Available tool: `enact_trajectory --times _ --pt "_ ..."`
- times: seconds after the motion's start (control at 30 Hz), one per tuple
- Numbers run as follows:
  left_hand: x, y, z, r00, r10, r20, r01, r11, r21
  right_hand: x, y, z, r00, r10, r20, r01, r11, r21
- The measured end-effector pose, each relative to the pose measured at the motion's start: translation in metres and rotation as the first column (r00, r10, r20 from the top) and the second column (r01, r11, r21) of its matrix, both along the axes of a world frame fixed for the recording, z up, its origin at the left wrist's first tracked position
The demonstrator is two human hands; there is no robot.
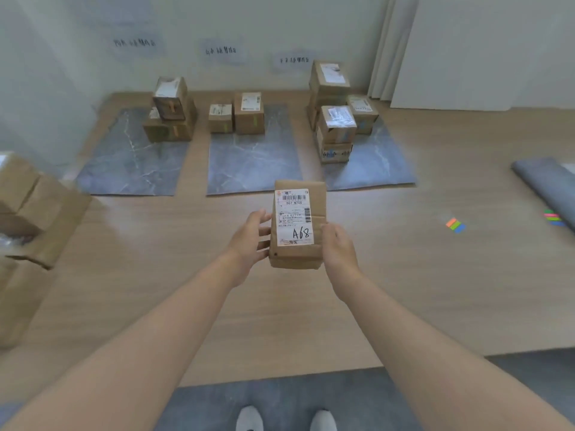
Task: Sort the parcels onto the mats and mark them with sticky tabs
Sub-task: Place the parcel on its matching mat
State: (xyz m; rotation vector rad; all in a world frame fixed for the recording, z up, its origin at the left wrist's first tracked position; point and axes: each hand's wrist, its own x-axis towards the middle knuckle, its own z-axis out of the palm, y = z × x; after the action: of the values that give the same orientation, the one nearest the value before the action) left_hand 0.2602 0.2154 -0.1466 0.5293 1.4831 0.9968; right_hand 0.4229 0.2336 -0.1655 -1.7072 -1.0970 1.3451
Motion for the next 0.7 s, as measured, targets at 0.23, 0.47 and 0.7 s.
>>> enact_trajectory --times 0.23,0.47,0.7 --pt "0.003 -0.015 -0.058 0.998 0.041 0.039 -0.036 0.99 -0.135 0.004 -0.018 -0.043 0.999 0.04 0.018 -0.036 0.986 -0.161" --pt "0.004 -0.021 -0.085 0.998 0.048 0.051 -0.037 0.982 -0.186 0.005 -0.023 -0.059 0.997 0.082 0.008 -0.078 0.97 -0.229" --pt "0.002 -0.025 -0.101 0.992 0.081 0.096 -0.058 0.972 -0.228 0.01 -0.027 -0.069 0.995 0.098 -0.004 -0.095 0.955 -0.28"
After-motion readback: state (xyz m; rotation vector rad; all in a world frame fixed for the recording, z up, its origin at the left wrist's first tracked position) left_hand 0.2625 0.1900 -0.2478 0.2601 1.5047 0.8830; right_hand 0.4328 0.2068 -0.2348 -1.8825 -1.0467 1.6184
